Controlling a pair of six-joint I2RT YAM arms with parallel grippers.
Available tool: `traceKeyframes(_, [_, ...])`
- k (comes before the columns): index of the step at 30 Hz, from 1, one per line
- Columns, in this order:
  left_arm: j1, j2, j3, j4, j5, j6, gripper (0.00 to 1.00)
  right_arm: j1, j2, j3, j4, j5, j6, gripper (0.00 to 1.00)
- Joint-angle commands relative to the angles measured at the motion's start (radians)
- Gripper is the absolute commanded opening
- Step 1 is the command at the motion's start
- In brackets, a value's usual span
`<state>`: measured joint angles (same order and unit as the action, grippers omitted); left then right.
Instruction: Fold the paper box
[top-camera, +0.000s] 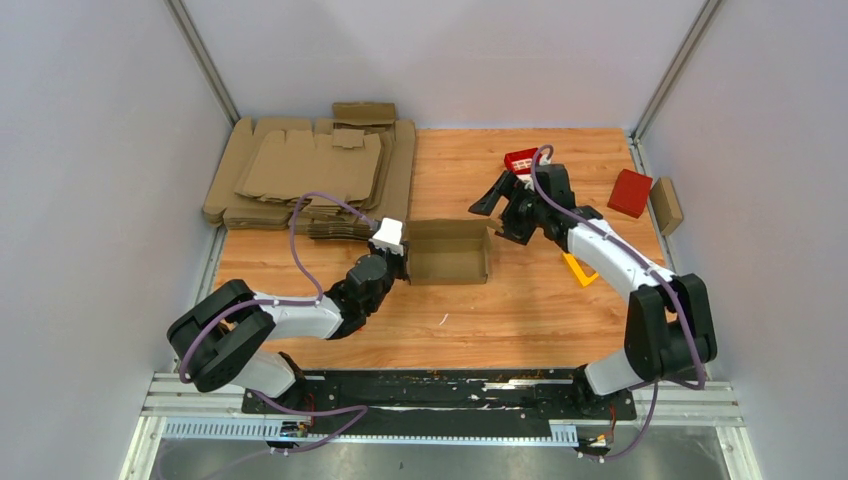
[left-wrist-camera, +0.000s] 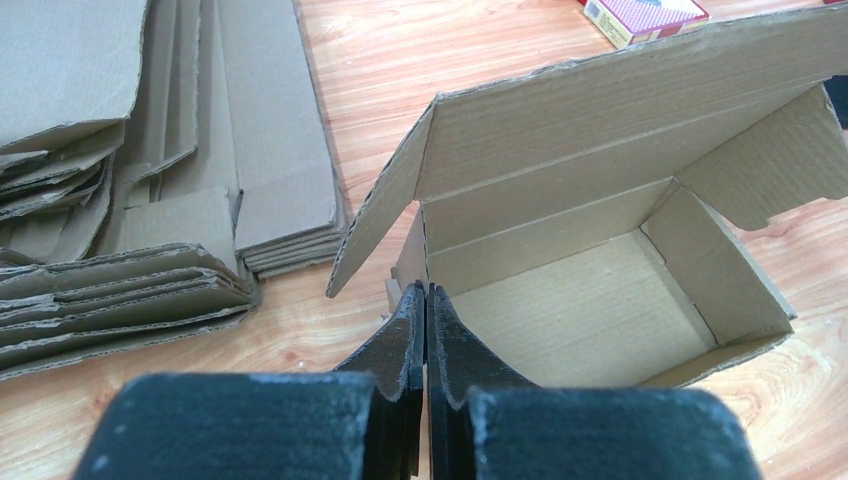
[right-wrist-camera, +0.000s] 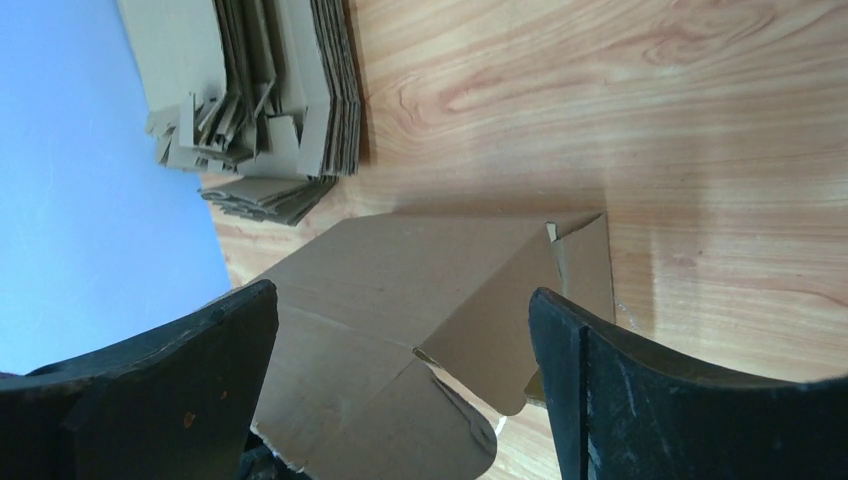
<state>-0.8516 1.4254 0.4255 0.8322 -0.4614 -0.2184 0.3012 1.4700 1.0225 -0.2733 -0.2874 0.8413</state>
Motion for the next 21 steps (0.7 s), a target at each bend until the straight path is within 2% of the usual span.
traceKeyframes(1, [-0.007,0.004,0.003,-0.008,0.013,-0.004,0.00,-0.007,0.021,-0.013,0.090,-0.153,0.042,0.95])
traceKeyframes(10, [-0.009,0.035,0.019,-0.006,0.058,-0.027,0.01,-0.005,0.017,-0.119,0.195,-0.232,0.114,0.79])
traceKeyframes(21, [-0.009,0.055,0.028,-0.011,0.097,-0.066,0.01,-0.005,0.013,-0.144,0.173,-0.207,0.058,0.71])
